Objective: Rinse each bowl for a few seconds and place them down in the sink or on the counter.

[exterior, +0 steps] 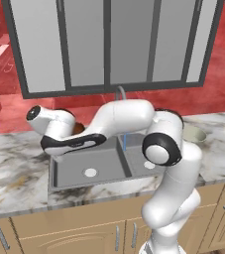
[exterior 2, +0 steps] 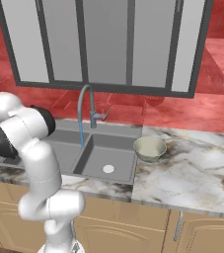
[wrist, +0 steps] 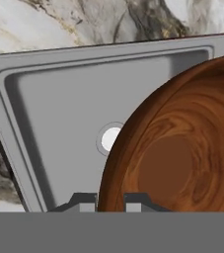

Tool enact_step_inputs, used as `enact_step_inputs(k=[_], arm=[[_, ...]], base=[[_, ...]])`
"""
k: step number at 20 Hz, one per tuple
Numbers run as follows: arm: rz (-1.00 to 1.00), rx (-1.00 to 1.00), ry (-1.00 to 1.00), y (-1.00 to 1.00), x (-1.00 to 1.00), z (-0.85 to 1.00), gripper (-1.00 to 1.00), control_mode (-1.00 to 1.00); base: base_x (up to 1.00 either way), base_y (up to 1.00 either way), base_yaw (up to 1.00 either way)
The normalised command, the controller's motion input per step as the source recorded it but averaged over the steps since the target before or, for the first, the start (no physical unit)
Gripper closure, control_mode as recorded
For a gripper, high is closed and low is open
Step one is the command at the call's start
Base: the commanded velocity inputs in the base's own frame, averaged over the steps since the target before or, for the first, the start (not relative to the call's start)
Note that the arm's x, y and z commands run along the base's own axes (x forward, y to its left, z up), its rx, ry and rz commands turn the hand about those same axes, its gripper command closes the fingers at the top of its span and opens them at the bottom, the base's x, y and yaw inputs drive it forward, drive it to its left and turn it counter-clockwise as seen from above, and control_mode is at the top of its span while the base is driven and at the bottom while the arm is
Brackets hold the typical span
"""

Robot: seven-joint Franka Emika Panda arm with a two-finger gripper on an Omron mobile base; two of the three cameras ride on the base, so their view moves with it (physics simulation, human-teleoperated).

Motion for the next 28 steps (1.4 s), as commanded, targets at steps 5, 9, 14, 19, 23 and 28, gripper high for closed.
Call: enact_step_inputs(k=[5,9,14,19,23,28], arm=[[0.00,0.07,0.05,-0.29,0.08,-0.09,1.00,-1.00],[0.00,0.06,0.02,-0.25,0.10,-0.08,1.00,-1.00],[0.00,0.03,0.00,-0.27,0.05,-0.05,1.00,-1.00],[0.00,0.02,0.00,-0.26,0.06,-0.06,1.00,-1.00],[0.00,0.02,0.01,-0.27,0.08,-0.07,1.00,-1.00],[0.00,0.02,0.02,-0.27,0.09,-0.07,1.00,-1.00]], base=[[0.00,0.00,0.00],[0.00,0.00,0.00],[0.00,0.00,0.00],[0.00,0.00,0.00],[0.00,0.00,0.00],[0.00,0.00,0.00]])
